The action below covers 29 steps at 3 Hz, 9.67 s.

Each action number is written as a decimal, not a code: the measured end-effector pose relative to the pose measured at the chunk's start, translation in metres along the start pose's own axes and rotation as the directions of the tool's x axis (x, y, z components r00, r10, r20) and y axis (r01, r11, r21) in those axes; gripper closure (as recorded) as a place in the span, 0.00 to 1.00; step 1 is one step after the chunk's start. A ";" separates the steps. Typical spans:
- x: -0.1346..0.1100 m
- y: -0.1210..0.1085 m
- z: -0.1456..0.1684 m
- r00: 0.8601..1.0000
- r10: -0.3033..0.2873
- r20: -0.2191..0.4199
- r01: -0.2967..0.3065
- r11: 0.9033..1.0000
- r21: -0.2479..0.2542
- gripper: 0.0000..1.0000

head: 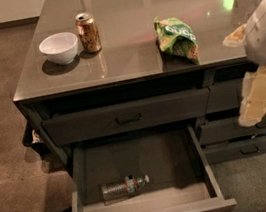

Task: Pick water bottle from middle drawer and place on counter

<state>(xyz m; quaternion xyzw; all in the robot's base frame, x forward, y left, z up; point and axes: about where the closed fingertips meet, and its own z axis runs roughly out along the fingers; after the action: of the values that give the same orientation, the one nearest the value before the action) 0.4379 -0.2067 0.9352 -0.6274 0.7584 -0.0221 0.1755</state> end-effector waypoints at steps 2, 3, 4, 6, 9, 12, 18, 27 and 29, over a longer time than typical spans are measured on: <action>0.009 0.040 0.161 0.986 -0.056 0.154 0.069 0.994 -0.083 0.00; 0.010 0.060 0.259 0.972 0.015 0.234 0.019 0.989 -0.144 0.00; 0.000 0.074 0.347 0.949 0.134 0.284 -0.080 0.977 -0.196 0.00; -0.001 0.060 0.361 0.938 0.159 0.308 -0.117 0.982 -0.151 0.00; -0.098 0.071 0.477 0.800 0.103 0.591 0.028 0.978 -0.208 0.00; -0.162 0.117 0.593 0.739 0.154 0.656 0.055 0.957 -0.286 0.03; -0.170 0.113 0.531 0.670 0.070 0.739 0.101 0.978 -0.184 1.00; -0.205 -0.050 0.133 0.759 -0.007 0.651 -0.068 0.994 0.089 1.00; -0.209 -0.053 0.131 0.748 0.067 0.660 -0.133 0.990 0.050 1.00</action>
Offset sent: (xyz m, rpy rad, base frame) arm 0.0696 0.0511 -0.2779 0.2783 -0.1062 0.0745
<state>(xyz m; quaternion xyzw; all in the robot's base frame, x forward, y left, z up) 0.5578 0.0069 0.8755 -0.5448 0.6792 0.1734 0.4602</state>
